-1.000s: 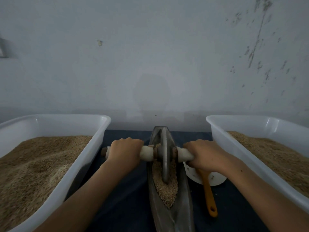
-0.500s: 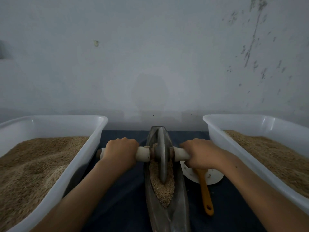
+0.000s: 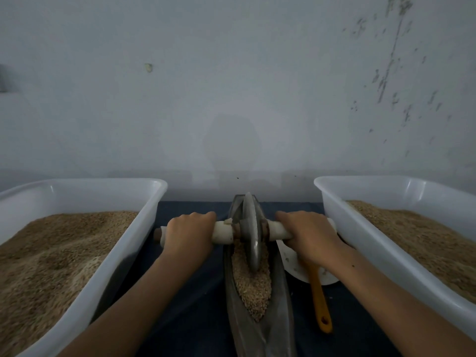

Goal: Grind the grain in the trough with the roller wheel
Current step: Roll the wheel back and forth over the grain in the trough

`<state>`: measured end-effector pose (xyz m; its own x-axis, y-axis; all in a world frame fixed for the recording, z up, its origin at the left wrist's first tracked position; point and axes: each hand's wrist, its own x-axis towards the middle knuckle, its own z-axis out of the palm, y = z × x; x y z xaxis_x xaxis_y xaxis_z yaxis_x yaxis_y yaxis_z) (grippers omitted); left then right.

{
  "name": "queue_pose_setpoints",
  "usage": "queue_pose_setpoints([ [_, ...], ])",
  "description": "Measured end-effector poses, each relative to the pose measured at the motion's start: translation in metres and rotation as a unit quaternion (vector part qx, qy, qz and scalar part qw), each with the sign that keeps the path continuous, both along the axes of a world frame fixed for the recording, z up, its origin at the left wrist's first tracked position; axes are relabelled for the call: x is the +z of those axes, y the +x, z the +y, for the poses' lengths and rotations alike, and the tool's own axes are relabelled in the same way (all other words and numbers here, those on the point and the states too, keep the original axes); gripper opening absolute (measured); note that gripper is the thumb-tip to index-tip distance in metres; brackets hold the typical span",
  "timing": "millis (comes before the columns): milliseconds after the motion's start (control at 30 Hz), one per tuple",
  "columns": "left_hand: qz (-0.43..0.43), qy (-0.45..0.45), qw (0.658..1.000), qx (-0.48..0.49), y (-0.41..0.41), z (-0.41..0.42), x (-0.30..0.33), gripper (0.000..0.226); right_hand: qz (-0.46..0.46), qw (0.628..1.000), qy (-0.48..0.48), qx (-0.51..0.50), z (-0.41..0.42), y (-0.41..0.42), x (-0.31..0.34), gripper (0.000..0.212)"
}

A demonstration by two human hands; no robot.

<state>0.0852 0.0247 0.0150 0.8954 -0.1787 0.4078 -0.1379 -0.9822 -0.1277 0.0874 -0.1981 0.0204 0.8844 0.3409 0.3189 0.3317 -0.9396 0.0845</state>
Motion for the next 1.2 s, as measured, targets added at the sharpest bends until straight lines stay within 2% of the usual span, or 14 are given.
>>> queue_pose_setpoints([
  [100,0.036,0.016,0.999,0.002,0.000,0.001,0.003,0.023,0.025,1.000,-0.016,0.000,-0.001,-0.001,0.003,0.010],
  [233,0.103,0.048,0.993,0.006,-0.002,0.002,0.009,0.031,0.120,0.992,-0.045,-0.005,0.000,-0.005,0.014,0.018],
  [333,0.131,0.053,0.990,0.004,-0.004,0.004,0.011,0.033,0.149,0.987,-0.057,-0.004,-0.001,-0.005,0.017,0.019],
  [433,0.115,0.046,0.992,0.006,-0.003,0.003,0.010,0.030,0.137,0.990,-0.046,0.001,-0.001,-0.004,0.014,0.013],
  [567,0.060,-0.005,0.998,0.006,-0.003,0.000,0.005,0.022,0.021,1.000,-0.014,0.007,-0.001,0.002,0.002,0.011],
  [667,0.000,0.001,1.000,-0.002,-0.004,-0.002,0.002,0.022,-0.010,1.000,0.009,0.002,-0.001,0.006,-0.006,0.012],
  [767,0.000,0.012,1.000,-0.009,-0.004,-0.002,0.002,0.022,0.003,1.000,0.005,0.001,-0.003,0.005,-0.004,0.010],
  [933,0.100,0.033,0.994,-0.005,-0.003,0.002,0.010,0.030,0.102,0.994,-0.037,0.004,-0.002,0.001,0.010,0.016],
  [1033,0.133,0.035,0.991,0.001,-0.004,0.003,0.011,0.032,0.139,0.989,-0.049,0.001,-0.001,0.001,0.014,0.021],
  [1133,0.117,0.036,0.992,0.009,-0.004,0.001,0.011,0.029,0.138,0.989,-0.046,0.000,-0.002,0.001,0.013,0.023],
  [1200,0.086,0.026,0.996,0.011,-0.003,-0.001,0.008,0.025,0.117,0.992,-0.039,0.000,-0.002,0.002,0.010,0.017],
])
